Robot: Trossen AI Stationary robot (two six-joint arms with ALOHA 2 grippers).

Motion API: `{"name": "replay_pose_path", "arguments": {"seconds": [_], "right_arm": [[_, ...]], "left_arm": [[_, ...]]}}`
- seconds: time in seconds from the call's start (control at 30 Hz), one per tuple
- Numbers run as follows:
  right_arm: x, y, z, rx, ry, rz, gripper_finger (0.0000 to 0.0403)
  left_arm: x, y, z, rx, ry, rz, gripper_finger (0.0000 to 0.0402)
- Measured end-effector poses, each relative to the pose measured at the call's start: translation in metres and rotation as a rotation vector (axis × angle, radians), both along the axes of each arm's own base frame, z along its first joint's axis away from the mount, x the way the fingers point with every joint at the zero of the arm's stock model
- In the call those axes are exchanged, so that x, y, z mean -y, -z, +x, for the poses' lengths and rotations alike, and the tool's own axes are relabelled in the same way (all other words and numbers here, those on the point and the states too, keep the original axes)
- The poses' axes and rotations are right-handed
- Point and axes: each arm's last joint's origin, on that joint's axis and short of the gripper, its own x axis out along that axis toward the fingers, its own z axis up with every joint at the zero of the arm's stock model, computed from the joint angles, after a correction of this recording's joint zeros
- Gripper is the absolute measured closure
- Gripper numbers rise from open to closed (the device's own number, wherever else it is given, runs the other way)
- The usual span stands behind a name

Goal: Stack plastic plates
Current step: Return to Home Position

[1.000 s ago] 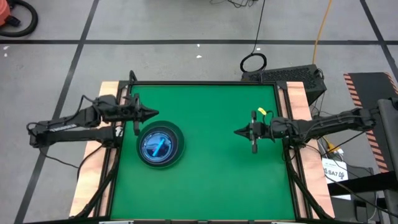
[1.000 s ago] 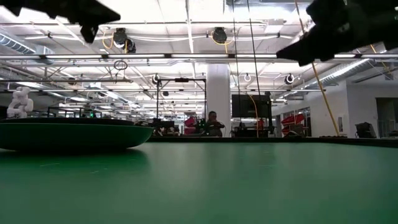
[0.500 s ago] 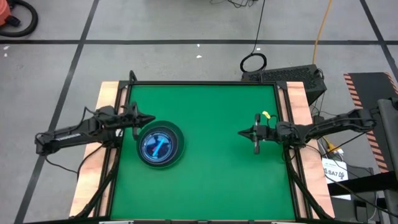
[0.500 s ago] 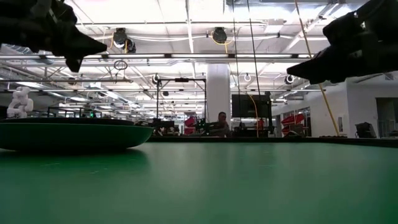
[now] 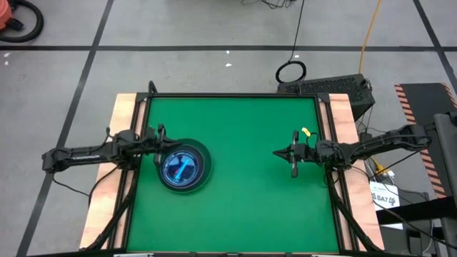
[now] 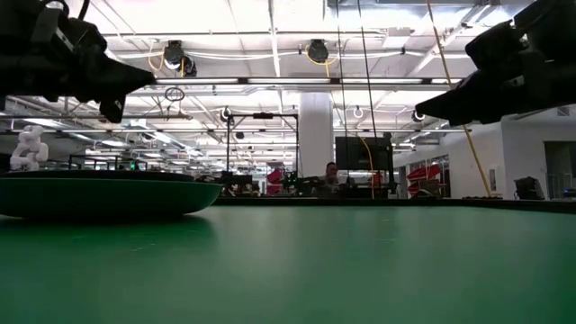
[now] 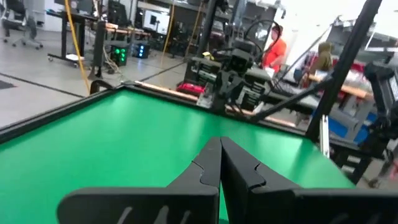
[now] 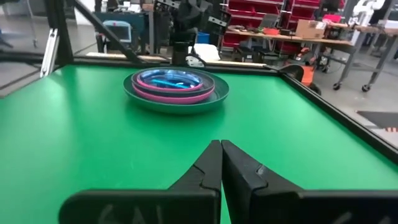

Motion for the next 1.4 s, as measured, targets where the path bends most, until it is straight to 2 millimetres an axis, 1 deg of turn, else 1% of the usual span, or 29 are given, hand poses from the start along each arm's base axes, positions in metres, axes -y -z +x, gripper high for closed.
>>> {"name": "replay_pose_path", "arguments": {"seconds": [0.2,0.27,0.6,0.73,0.97,1.1,1.4], "right_arm": [[-0.003,0.001,0.0,-0.016,-0.025,-0.04,0.0403],[-0.004,0.001,0.0,-0.018,-0.035,-0.041,0.0403],[-0.008,0.005,-0.005,-0.068,-0.066,-0.044,0.0403],[-0.007,0.003,-0.01,-0.067,-0.08,-0.05,0.0403],[-0.006,0.001,-0.021,-0.076,-0.087,-0.055,0.0403],[-0.005,-0.001,-0.026,-0.066,-0.088,-0.064,0.0403],[-0.003,-0.005,-0.039,-0.013,-0.094,-0.07,0.0403]], "left_arm": [[0.001,0.011,0.0,-0.115,-0.01,0.029,0.0399],[0.001,0.012,-0.001,-0.128,-0.009,0.026,0.0399],[0.003,0.007,-0.01,-0.062,0.001,0.053,0.0399],[0.004,0.006,-0.011,-0.05,0.008,0.066,0.0399],[0.007,0.007,-0.01,-0.052,0.044,0.039,0.0399],[0.009,0.007,-0.01,-0.051,0.072,0.032,0.0399],[0.013,0.007,-0.01,-0.054,0.079,0.025,0.0399]]}}
